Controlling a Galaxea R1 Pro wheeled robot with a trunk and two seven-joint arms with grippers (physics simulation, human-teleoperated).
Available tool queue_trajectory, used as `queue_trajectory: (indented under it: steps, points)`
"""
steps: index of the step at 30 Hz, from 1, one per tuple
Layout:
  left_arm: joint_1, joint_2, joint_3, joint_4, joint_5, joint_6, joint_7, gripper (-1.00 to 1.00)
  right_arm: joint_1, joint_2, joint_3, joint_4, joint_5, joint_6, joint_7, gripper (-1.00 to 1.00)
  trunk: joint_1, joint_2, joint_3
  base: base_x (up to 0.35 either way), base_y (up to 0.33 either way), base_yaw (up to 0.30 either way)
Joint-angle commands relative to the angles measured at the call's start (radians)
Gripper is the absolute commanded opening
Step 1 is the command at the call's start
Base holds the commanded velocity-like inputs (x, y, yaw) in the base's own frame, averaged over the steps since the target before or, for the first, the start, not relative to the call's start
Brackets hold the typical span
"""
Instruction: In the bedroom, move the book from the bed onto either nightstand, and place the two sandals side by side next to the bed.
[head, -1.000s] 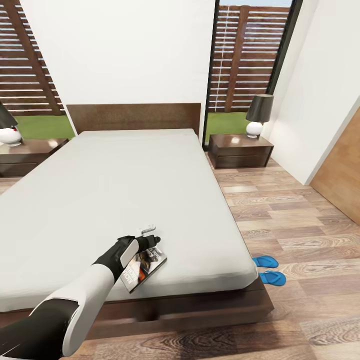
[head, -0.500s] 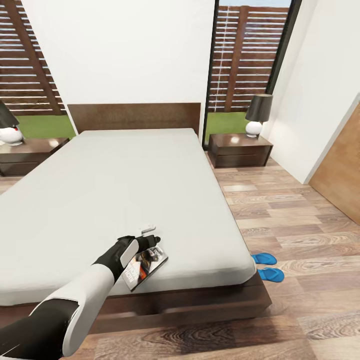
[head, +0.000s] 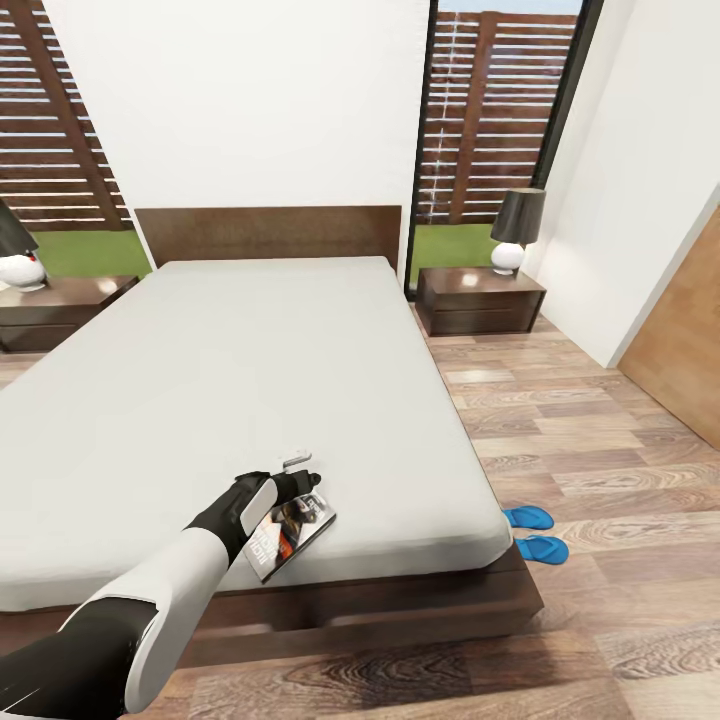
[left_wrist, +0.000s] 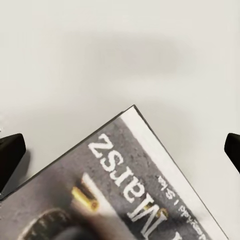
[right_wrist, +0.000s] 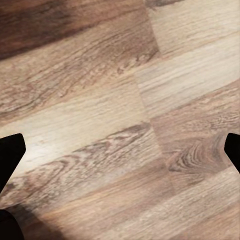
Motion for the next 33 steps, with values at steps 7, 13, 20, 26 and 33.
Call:
queue_trajectory:
  steps: [7,13,20,26,33]
  points:
    - [0.000,0.001,-0.007,-0.002,0.009,0.004,0.005,1.00,-0.002,-0.001,-0.003,0.005,-0.007,-0.008,0.007,1.00,-0.008,0.014,0.005,0.000,0.000,0.000]
    - [0.000,0.002,-0.006,-0.002,0.009,0.004,0.005,1.00,-0.002,-0.001,-0.003,0.005,-0.007,-0.008,0.007,1.00,-0.008,0.014,0.005,0.000,0.000,0.000]
    - [0.000,0.002,-0.006,-0.002,0.009,0.004,0.005,1.00,-0.002,-0.001,-0.003,0.005,-0.007,-0.008,0.007,1.00,-0.035,0.063,0.027,0.000,0.000,0.000]
    - [0.000,0.002,-0.006,-0.002,0.009,0.004,0.005,1.00,-0.002,0.000,-0.003,0.006,-0.007,-0.008,0.007,1.00,-0.058,0.105,0.046,0.000,0.000,0.000]
    - [0.000,0.002,-0.007,-0.002,0.009,0.004,0.005,1.00,-0.002,0.000,0.000,0.006,-0.006,-0.008,0.007,1.00,-0.084,0.154,0.068,0.000,0.000,0.000]
